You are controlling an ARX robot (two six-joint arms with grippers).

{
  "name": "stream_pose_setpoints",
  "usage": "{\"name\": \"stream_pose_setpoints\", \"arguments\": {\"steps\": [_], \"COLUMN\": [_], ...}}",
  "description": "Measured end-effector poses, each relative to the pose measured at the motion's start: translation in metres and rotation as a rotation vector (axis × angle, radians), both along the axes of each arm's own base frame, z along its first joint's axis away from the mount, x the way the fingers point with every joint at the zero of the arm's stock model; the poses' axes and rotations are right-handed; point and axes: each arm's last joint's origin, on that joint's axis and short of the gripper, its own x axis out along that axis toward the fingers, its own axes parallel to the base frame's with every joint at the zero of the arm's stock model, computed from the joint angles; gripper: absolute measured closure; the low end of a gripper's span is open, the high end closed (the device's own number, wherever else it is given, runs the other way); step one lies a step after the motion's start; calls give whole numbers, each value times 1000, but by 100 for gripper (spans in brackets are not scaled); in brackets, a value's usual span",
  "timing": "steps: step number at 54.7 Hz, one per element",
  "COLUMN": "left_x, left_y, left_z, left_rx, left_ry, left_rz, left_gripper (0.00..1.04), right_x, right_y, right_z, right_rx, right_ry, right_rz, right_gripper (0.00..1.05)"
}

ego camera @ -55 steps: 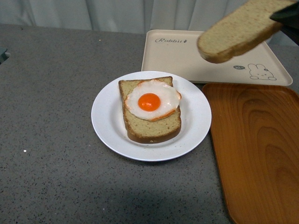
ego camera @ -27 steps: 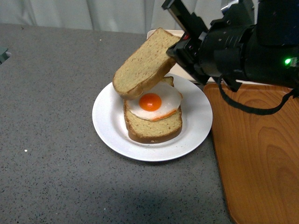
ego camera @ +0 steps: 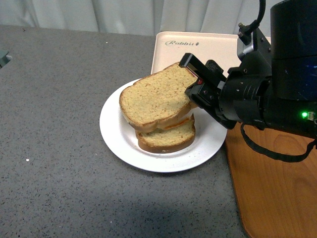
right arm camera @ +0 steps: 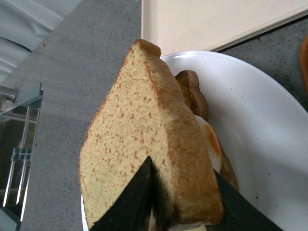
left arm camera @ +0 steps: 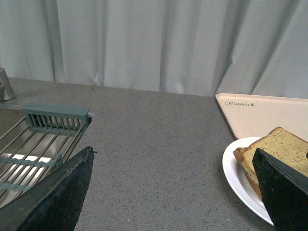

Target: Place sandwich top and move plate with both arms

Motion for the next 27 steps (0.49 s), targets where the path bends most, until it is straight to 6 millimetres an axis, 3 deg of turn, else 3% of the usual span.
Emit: {"name": "stream_pose_setpoints", "arguments": {"steps": [7, 16, 18, 22, 27], "left_x": [0, 0, 0, 0, 0], "left_y": [0, 0, 0, 0, 0], "left_z": [0, 0, 0, 0, 0], "left_rx": [0, 0, 0, 0, 0], "left_ry": [0, 0, 0, 0, 0], "left_rz": [0, 0, 0, 0, 1], "left_gripper": [6, 6, 6, 6, 6], "right_x": [2, 1, -2, -12, -48], "right_y": [-23, -66, -73, -91, -124], "right_z": [9, 46, 50, 56, 69], "right_rx": [-71, -137, -156, -300, -482], "right_ry": [0, -90, -113, -335, -596], "right_rz": [-65, -122, -136, -257, -319], "right_gripper": [46, 12, 9, 18, 34]}}
